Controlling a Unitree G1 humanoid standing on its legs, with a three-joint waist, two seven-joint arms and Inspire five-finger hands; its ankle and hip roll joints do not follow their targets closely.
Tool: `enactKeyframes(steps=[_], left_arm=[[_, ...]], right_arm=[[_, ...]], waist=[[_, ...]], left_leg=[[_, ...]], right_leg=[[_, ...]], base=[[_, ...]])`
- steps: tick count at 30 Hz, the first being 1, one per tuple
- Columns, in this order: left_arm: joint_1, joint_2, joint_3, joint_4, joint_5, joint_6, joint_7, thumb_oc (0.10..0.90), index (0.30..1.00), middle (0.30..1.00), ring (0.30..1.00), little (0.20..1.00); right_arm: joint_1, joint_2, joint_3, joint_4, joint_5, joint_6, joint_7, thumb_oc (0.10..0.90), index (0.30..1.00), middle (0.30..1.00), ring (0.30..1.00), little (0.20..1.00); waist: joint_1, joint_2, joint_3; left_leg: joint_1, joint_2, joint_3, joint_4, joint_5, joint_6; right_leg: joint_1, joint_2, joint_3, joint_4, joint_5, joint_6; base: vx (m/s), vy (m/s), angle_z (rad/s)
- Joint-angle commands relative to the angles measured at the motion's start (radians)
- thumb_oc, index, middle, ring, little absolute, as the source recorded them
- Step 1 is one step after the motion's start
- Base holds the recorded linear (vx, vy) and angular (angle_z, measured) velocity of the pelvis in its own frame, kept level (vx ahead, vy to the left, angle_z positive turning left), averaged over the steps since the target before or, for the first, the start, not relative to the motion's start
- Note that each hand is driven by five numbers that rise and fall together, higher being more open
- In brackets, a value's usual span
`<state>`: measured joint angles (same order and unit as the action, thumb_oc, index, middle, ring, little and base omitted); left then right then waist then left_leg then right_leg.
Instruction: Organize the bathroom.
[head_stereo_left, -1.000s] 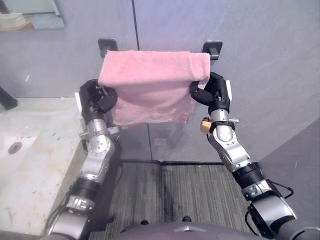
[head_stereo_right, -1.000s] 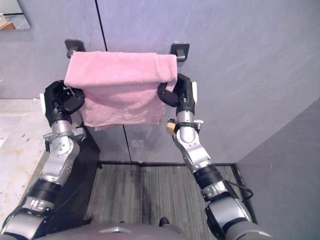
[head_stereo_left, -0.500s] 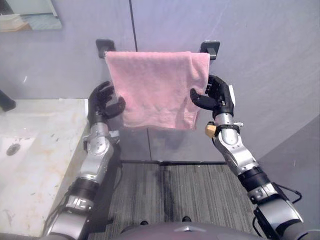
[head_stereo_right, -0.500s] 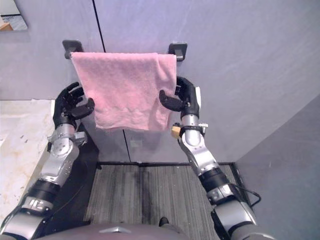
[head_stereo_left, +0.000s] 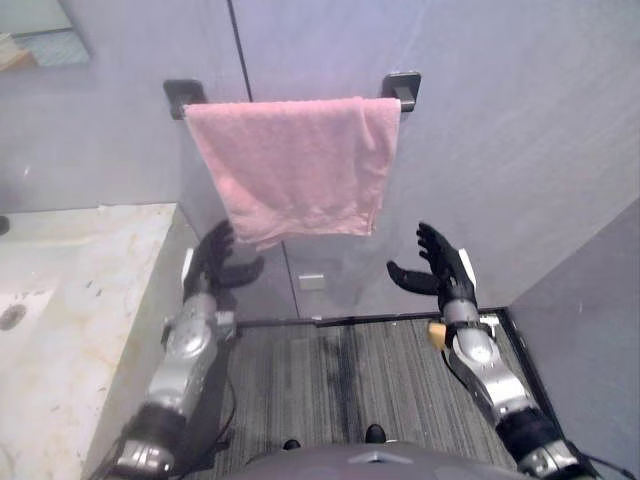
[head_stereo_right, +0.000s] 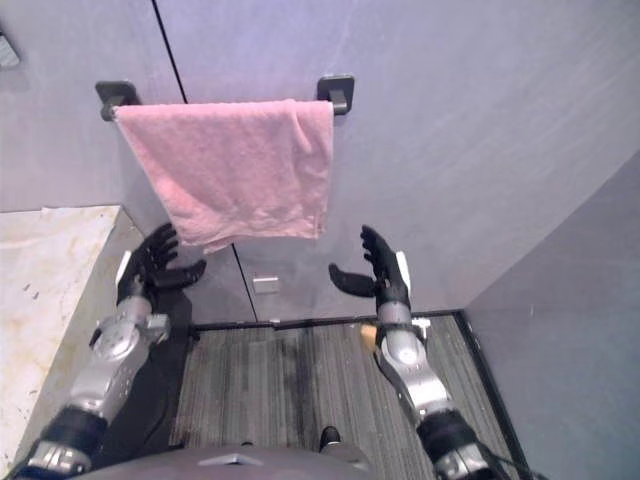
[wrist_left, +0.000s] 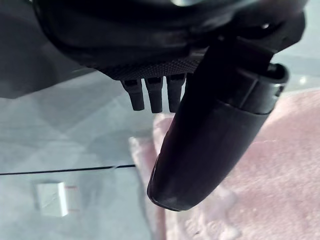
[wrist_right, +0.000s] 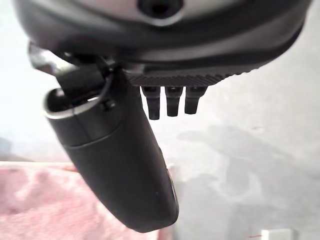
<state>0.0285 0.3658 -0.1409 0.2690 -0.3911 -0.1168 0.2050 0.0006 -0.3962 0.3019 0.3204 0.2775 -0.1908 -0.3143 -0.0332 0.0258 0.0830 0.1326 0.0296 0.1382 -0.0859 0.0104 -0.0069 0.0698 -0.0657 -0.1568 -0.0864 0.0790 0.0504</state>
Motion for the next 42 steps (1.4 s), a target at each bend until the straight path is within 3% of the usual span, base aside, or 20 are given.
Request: enactKeyframes(steps=[1,3,5,8,9,10,12,13,17,21,22,26,29,31,33,36,38,42], left_arm=[[-0.061,0.054,0.026,0.002,-0.036,-0.086,-0.067,0.800,0.900,0.900,0.900,0.900],[-0.024,0.045,0.025,0.078,-0.114,-0.046,-0.098,0.800,0.900,0.900,0.900,0.900],[-0.012,0.029,0.017,0.174,-0.099,-0.055,-0.113,0.800,0.900,0.900,0.900,0.900],[0.014,-0.013,0.003,0.411,-0.177,-0.060,-0.141,0.800,0.900,0.900,0.900,0.900],[0.022,-0.041,0.029,0.545,-0.152,-0.049,-0.161,0.800,0.900,0.900,0.900,0.900],[0.017,-0.045,0.028,0.637,-0.080,-0.030,-0.157,0.800,0.900,0.900,0.900,0.900],[0.017,-0.066,0.016,0.840,-0.124,-0.004,-0.220,0.800,0.900,0.900,0.900,0.900],[0.020,-0.077,0.038,0.917,-0.146,0.050,-0.250,0.800,0.900,0.900,0.900,0.900],[0.028,-0.079,0.062,1.055,-0.046,0.165,-0.255,0.800,0.900,0.900,0.900,0.900],[-0.003,-0.071,0.067,1.076,-0.081,0.206,-0.266,0.800,0.900,0.900,0.900,0.900],[-0.029,-0.075,0.060,1.065,-0.112,0.228,-0.274,0.800,0.900,0.900,0.900,0.900],[-0.054,-0.079,0.042,1.055,-0.134,0.247,-0.283,0.800,0.900,0.900,0.900,0.900],[-0.080,-0.091,0.014,1.057,-0.132,0.250,-0.294,0.800,0.900,0.900,0.900,0.900],[-0.086,-0.094,0.011,1.067,-0.081,0.245,-0.311,0.800,0.900,0.900,0.900,0.900],[-0.089,-0.102,0.011,1.078,-0.070,0.237,-0.331,0.800,0.900,0.900,0.900,0.900],[-0.085,-0.118,0.026,1.088,-0.092,0.224,-0.310,0.800,0.900,0.900,0.900,0.900],[-0.073,-0.125,0.037,1.089,-0.094,0.207,-0.300,0.800,0.900,0.900,0.900,0.900],[-0.050,-0.134,0.054,1.084,-0.088,0.159,-0.289,0.800,0.900,0.900,0.900,0.900]], right_arm=[[-0.046,0.000,-0.048,0.004,-0.075,-0.126,0.020,0.800,0.900,0.900,0.900,0.900],[-0.007,0.004,-0.055,0.067,-0.060,-0.090,0.035,0.800,0.900,0.900,0.900,0.900],[0.005,0.003,-0.046,0.140,-0.067,-0.090,0.043,0.800,0.900,0.900,0.900,0.900],[0.023,0.018,-0.027,0.352,-0.048,-0.061,0.080,0.800,0.900,0.900,0.900,0.900],[0.030,0.034,-0.028,0.456,-0.029,-0.008,0.098,0.800,0.900,0.900,0.900,0.900],[0.031,0.048,-0.036,0.556,-0.013,-0.008,0.106,0.800,0.900,0.900,0.900,0.900],[0.036,0.081,-0.047,0.712,0.002,0.004,0.118,0.800,0.900,0.900,0.900,0.900],[0.045,0.093,-0.059,0.759,0.019,0.019,0.126,0.800,0.900,0.900,0.900,0.900],[0.058,0.119,-0.093,0.868,0.027,0.056,0.184,0.800,0.900,0.900,0.900,0.900],[0.051,0.122,-0.110,0.912,0.036,0.066,0.235,0.800,0.900,0.900,0.900,0.900],[0.042,0.129,-0.121,0.929,0.051,0.078,0.248,0.800,0.900,0.900,0.900,0.900],[0.017,0.133,-0.107,0.936,0.052,0.108,0.258,0.800,0.900,0.900,0.900,0.900],[-0.062,0.120,-0.046,0.917,0.046,0.129,0.290,0.800,0.900,0.900,0.900,0.900],[-0.089,0.089,-0.014,0.893,0.031,0.137,0.302,0.800,0.900,0.900,0.900,0.900],[-0.101,0.068,-0.017,0.894,0.081,0.125,0.308,0.800,0.900,0.900,0.900,0.900],[-0.101,0.067,-0.035,0.902,0.057,0.114,0.328,0.800,0.900,0.900,0.900,0.900],[-0.104,0.074,-0.011,0.915,0.021,0.111,0.332,0.800,0.900,0.900,0.900,0.900],[-0.098,0.096,-0.006,0.947,0.008,0.133,0.324,0.800,0.900,0.900,0.900,0.900]], waist=[[0.002,-0.033,-0.054],[-0.003,-0.032,-0.049],[-0.005,-0.031,-0.045],[-0.006,-0.028,-0.035],[-0.005,-0.030,-0.032],[-0.004,-0.032,-0.030],[-0.007,-0.033,-0.026],[-0.011,-0.035,-0.022],[-0.026,-0.038,-0.009],[-0.036,-0.025,0.016],[-0.031,-0.009,0.026],[-0.034,0.007,0.024],[-0.008,0.009,0.031],[-0.003,0.009,0.060],[-0.009,0.010,0.094],[-0.005,0.002,0.101],[0.000,-0.009,0.091],[0.003,-0.036,0.062]], left_leg=[[0.005,0.020,0.011,-0.001,-0.055,-0.005],[0.004,0.017,0.017,-0.001,-0.057,-0.002],[0.002,0.014,0.018,-0.001,-0.058,-0.002],[-0.003,0.006,0.015,-0.001,-0.058,0.003],[-0.007,0.001,0.011,-0.001,-0.060,0.009],[-0.010,-0.002,0.009,-0.001,-0.061,0.013],[-0.017,-0.011,0.002,-0.001,-0.058,0.017],[-0.018,-0.016,0.002,-0.001,-0.061,0.022],[-0.043,-0.026,0.003,-0.001,-0.048,0.022],[-0.091,-0.020,-0.026,-0.001,-0.022,0.029],[-0.121,-0.011,-0.043,-0.001,-0.005,0.040],[-0.181,-0.007,-0.060,-0.001,0.033,0.043],[-0.321,-0.025,-0.112,-0.001,0.077,0.005],[-0.359,-0.015,-0.134,-0.001,0.075,-0.033],[-0.363,-0.008,-0.126,-0.001,0.062,-0.038],[-0.329,-0.015,-0.101,0.026,0.052,-0.020],[-0.318,-0.017,-0.102,0.155,0.036,-0.003],[-0.248,-0.016,-0.071,0.278,-0.057,0.036]], right_leg=[[0.038,-0.042,0.014,-0.001,-0.060,0.062],[0.035,-0.044,0.011,-0.001,-0.058,0.067],[0.034,-0.044,0.006,-0.001,-0.056,0.070],[0.031,-0.048,-0.005,-0.001,-0.051,0.077],[0.030,-0.050,-0.011,-0.001,-0.051,0.080],[0.030,-0.051,-0.016,-0.001,-0.050,0.081],[0.024,-0.053,-0.019,-0.001,-0.039,0.087],[0.021,-0.055,-0.020,-0.001,-0.036,0.090],[-0.017,-0.051,0.003,-0.001,-0.010,0.099],[-0.063,-0.033,0.041,0.095,-0.063,0.087],[-0.092,-0.032,0.047,0.264,-0.121,0.084],[-0.105,0.013,0.131,0.376,-0.167,0.069],[-0.005,0.103,0.222,0.283,-0.264,0.004],[0.004,0.132,0.227,0.246,-0.260,-0.028],[0.018,0.145,0.226,0.246,-0.255,-0.044],[0.048,0.140,0.209,0.215,-0.243,-0.059],[0.043,0.116,0.179,0.194,-0.232,-0.075],[0.037,0.060,0.115,0.162,-0.199,-0.068]], base=[[-0.12,0.013,-0.03],[-0.18,0.022,-0.02],[-0.17,0.028,-0.05],[-0.21,0.049,-0.14],[-0.20,0.042,-0.08],[-0.21,0.048,-0.03],[-0.15,0.047,0.01],[-0.13,0.051,0.02],[-0.19,0.026,-0.03],[-0.43,-0.044,-0.09],[-0.49,-0.099,0.13],[-0.42,-0.135,0.57],[-0.54,-0.271,0.71],[-0.50,-0.241,0.74],[-0.39,-0.115,0.70],[-0.34,-0.049,0.71],[-0.40,0.004,0.40],[-0.29,0.091,0.60]])
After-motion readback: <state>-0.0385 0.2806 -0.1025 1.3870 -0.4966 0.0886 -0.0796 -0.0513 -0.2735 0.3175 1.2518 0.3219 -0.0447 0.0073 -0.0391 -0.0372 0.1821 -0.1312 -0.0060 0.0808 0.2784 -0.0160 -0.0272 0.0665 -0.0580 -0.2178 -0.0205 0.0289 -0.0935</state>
